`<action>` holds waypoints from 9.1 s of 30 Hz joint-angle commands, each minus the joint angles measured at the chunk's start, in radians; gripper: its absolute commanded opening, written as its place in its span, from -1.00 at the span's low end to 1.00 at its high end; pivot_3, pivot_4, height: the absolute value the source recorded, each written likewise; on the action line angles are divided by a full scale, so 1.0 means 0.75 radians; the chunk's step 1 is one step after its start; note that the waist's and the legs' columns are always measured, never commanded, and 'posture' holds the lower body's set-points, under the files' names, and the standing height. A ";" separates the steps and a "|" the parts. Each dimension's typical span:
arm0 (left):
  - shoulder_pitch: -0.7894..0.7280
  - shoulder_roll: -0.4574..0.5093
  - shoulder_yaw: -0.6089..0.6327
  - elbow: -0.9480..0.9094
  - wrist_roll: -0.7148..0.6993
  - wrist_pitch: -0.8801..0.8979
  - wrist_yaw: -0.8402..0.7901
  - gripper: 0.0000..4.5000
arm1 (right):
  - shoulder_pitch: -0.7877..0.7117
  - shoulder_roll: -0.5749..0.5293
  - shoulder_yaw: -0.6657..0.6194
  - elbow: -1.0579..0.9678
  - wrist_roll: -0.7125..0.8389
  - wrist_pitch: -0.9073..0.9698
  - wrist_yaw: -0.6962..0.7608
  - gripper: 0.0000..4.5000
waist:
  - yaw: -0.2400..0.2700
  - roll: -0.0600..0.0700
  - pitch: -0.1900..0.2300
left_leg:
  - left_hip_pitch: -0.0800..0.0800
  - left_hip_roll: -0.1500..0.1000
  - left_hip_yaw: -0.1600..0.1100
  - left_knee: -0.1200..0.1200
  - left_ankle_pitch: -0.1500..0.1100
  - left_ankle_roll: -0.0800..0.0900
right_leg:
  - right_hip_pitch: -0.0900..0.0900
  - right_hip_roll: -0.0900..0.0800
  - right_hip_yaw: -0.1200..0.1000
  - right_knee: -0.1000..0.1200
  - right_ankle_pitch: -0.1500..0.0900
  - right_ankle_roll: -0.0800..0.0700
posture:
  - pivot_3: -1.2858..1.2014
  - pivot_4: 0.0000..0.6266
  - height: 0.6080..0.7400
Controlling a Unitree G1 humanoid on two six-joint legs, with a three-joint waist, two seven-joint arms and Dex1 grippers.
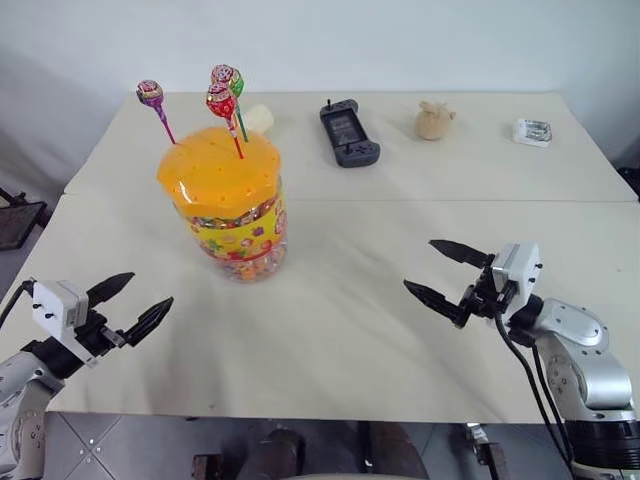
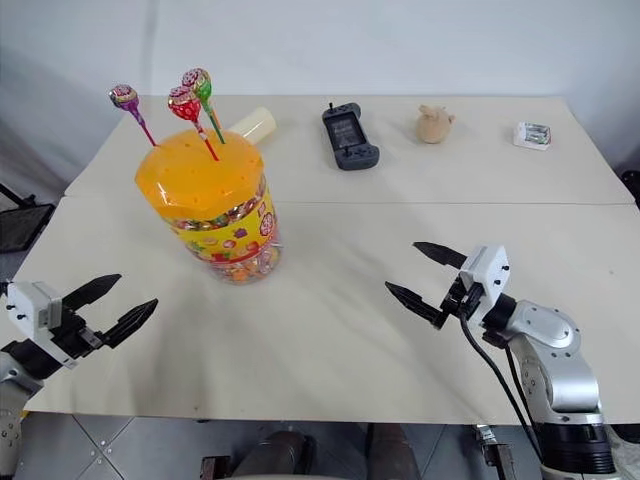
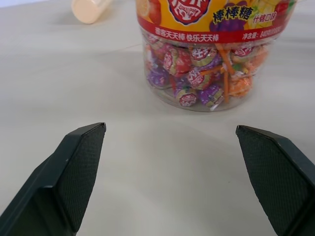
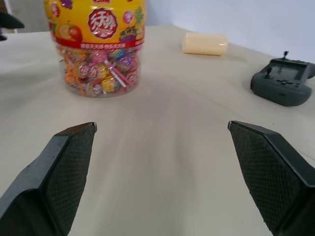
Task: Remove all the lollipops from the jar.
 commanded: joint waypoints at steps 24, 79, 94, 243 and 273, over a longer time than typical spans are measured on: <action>-0.308 0.020 0.230 0.072 -0.493 0.251 0.111 0.98 | -0.405 0.092 -0.092 -0.250 0.492 0.244 -0.157 1.00 | 0.036 -0.006 -0.002 | -0.001 -0.002 -0.005 0.004 -0.001 0.001 | 0.003 -0.003 -0.002 0.001 0.000 0.000 | 0.03 -0.52 1.00; 0.146 0.331 0.371 0.430 -0.182 0.826 0.211 -0.70 | -0.286 -0.016 0.089 -0.112 0.197 0.041 0.289 1.00 | 0.002 -0.007 0.000 | 0.001 -0.001 0.000 0.003 -0.005 0.002 | -0.001 -0.001 0.003 0.005 0.000 -0.003 | 0.03 -0.52 1.00; 0.068 0.277 0.524 0.358 -0.281 0.294 -0.274 0.64 | -0.296 0.015 -0.023 -0.113 0.379 0.161 0.229 1.00 | -0.005 -0.007 0.000 | 0.002 0.001 0.000 0.000 -0.004 0.000 | -0.001 -0.001 -0.001 0.002 0.000 -0.004 | 0.03 -0.52 1.00; 0.037 0.142 0.075 -0.282 -0.405 0.106 -0.617 1.00 | -0.392 -0.589 0.216 0.497 -0.431 0.201 0.300 -0.99 | -0.067 0.002 0.006 | -0.001 0.028 0.048 0.012 -0.019 -0.003 | -0.022 0.018 0.004 0.009 0.007 -0.015 | 0.03 -0.52 1.00; -0.072 -0.045 0.438 -0.071 -0.725 0.201 -0.192 1.00 | -1.593 0.536 0.319 0.889 -0.120 0.577 -0.181 0.76 | -0.062 0.001 0.005 | -0.006 0.033 0.041 0.021 -0.025 -0.007 | -0.025 0.021 -0.003 0.016 0.008 -0.022 | 0.03 -0.52 1.00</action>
